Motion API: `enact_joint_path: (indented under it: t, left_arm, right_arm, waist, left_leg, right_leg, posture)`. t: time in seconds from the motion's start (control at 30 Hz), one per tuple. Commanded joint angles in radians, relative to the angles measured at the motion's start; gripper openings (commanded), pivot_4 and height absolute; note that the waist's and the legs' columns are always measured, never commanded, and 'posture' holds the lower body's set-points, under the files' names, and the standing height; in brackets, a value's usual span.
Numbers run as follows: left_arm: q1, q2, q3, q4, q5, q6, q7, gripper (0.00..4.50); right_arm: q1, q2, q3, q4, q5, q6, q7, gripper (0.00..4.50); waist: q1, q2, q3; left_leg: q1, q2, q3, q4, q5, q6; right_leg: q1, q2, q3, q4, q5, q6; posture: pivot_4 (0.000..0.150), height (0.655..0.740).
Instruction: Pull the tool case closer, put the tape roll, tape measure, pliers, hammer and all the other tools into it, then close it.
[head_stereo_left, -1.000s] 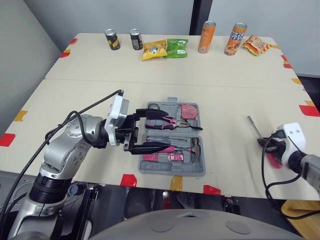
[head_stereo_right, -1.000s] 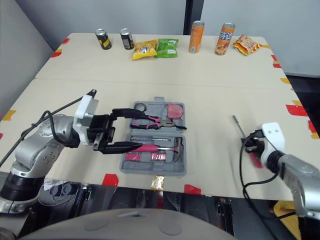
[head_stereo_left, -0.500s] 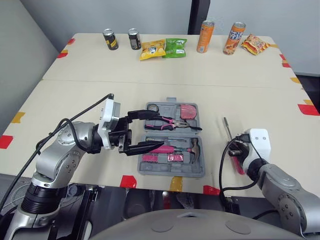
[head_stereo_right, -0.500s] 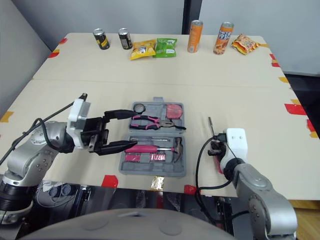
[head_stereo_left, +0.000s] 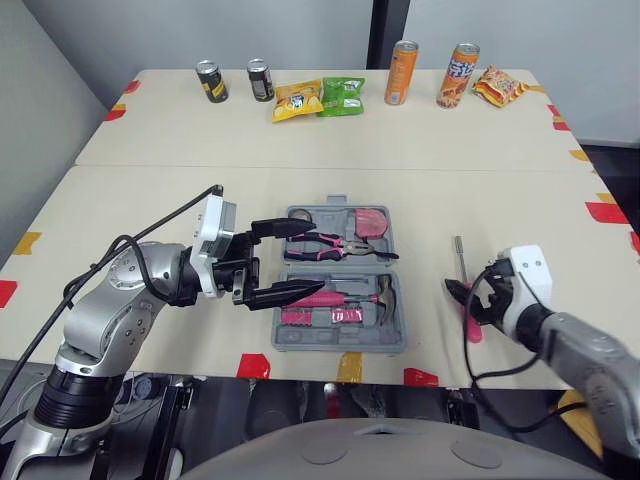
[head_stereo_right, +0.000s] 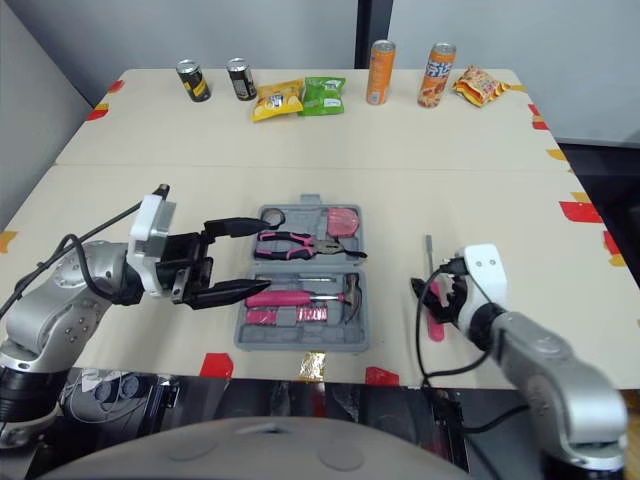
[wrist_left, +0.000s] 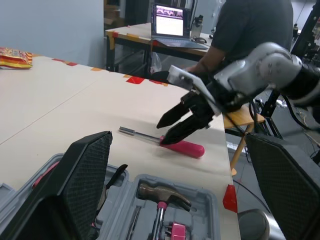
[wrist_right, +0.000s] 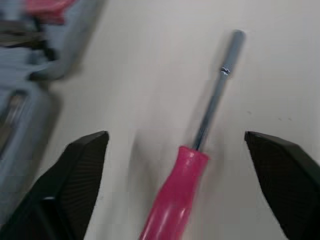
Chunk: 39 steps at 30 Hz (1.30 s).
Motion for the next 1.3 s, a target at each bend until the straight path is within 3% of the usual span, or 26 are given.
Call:
enact_joint_path:
  t: [0.03, 0.1, 0.17, 0.23, 0.33, 0.5, 0.63, 0.87, 1.1, 1.27, 1.3]
  left_arm:
    - [0.022, -0.011, 0.027, -0.006, 0.001, -0.049, -0.018, 4.50]
    - [0.042, -0.020, 0.044, 0.009, -0.007, -0.093, -0.059, 4.50]
    - [0.053, -0.016, 0.057, 0.025, -0.016, -0.117, -0.105, 4.50]
    - [0.055, -0.013, 0.059, 0.038, -0.016, -0.132, -0.132, 4.50]
    - [0.070, -0.008, 0.076, 0.052, -0.019, -0.150, -0.161, 4.50]
    - [0.117, -0.006, 0.098, 0.046, -0.013, -0.173, -0.183, 4.50]
    - [0.148, 0.004, 0.112, -0.095, -0.049, -0.116, -0.079, 4.50]
    - [0.218, 0.026, 0.142, -0.313, -0.124, -0.035, 0.104, 4.50]
    - [0.238, 0.064, 0.174, -0.416, -0.201, 0.018, 0.233, 4.50]
    - [0.226, 0.134, 0.226, -0.397, -0.274, 0.046, 0.217, 4.50]
    - [0.227, 0.149, 0.241, -0.383, -0.285, 0.048, 0.198, 4.50]
  right_arm:
    - [-0.046, -0.250, -0.021, -0.006, 0.073, -0.059, 0.293, 4.46]
    - [-0.085, -0.446, 0.065, 0.073, -0.028, -0.314, 0.563, 4.46]
    - [-0.156, -0.565, 0.195, 0.207, -0.187, -0.634, 0.756, 4.46]
    - [-0.220, -0.610, 0.295, 0.334, -0.290, -0.903, 0.917, 4.46]
    - [-0.482, -0.609, 0.542, 0.599, -0.436, -1.277, 1.159, 4.46]
    - [-0.837, -0.562, 0.948, 0.898, -0.542, -1.656, 1.177, 4.46]
    - [-1.018, -0.473, 1.196, 1.082, -0.595, -1.874, 1.177, 4.46]
    - [-1.138, -0.319, 1.357, 1.367, -0.637, -2.091, 1.177, 4.46]
    - [-1.161, -0.221, 1.379, 1.560, -0.659, -2.169, 1.177, 2.27]
    - [-1.142, -0.256, 1.358, 1.557, -0.613, -2.145, 1.177, 0.54]
    - [-1.133, -0.272, 1.353, 1.540, -0.590, -2.124, 1.177, 0.43]
  waist:
    - [0.003, 0.000, 0.000]
    - [0.005, 0.000, 0.001]
    - [0.004, -0.002, 0.000]
    - [0.006, -0.004, 0.000]
    - [0.005, -0.003, 0.000]
    - [-0.009, -0.004, 0.001]
    - [-0.008, -0.005, 0.002]
    - [-0.004, -0.005, 0.001]
    - [-0.003, -0.006, 0.001]
    - [0.009, -0.006, 0.001]
    - [0.011, -0.006, 0.001]
  left_leg:
    - [0.000, 0.000, 0.000, 0.000, -0.001, 0.001]
    - [0.000, 0.001, 0.000, 0.000, 0.000, 0.004]
    - [0.001, 0.001, 0.000, 0.000, 0.003, 0.010]
    - [0.000, 0.002, -0.001, 0.002, 0.003, 0.012]
    - [-0.002, 0.002, -0.001, 0.006, 0.004, 0.016]
    - [-0.004, 0.002, 0.001, 0.016, 0.004, 0.020]
    - [-0.005, 0.003, 0.001, 0.016, 0.004, 0.020]
    - [-0.016, 0.005, 0.001, 0.021, 0.004, 0.020]
    - [-0.020, 0.008, 0.002, 0.027, 0.004, 0.020]
    - [-0.021, 0.008, 0.002, 0.028, 0.004, 0.020]
    - [-0.021, 0.008, 0.002, 0.028, 0.004, 0.020]
  right_leg:
    - [0.000, 0.000, 0.000, 0.000, 0.000, 0.000]
    - [0.001, 0.000, -0.001, 0.000, -0.001, -0.002]
    - [0.001, 0.000, 0.000, 0.001, -0.005, -0.010]
    - [0.001, 0.001, -0.002, 0.002, -0.006, -0.011]
    - [-0.001, 0.000, -0.003, 0.004, -0.006, -0.012]
    - [-0.004, -0.003, -0.002, 0.014, -0.007, -0.014]
    - [-0.007, -0.001, -0.003, 0.019, -0.009, -0.017]
    - [-0.016, -0.001, -0.005, 0.023, -0.010, -0.019]
    - [-0.020, 0.001, -0.005, 0.027, -0.010, -0.020]
    - [-0.020, 0.001, -0.005, 0.027, -0.011, -0.020]
    - [-0.020, 0.001, -0.005, 0.026, -0.011, -0.020]
  posture:
    - [0.150, 0.7400]
    - [0.150, 0.7400]
    - [0.150, 0.7400]
    - [0.150, 0.7400]
    - [0.150, 0.7400]
    - [0.150, 0.7400]
    - [0.150, 0.7400]
    - [0.150, 0.7400]
    - [0.150, 0.7400]
    - [0.150, 0.7400]
    - [0.150, 0.7400]
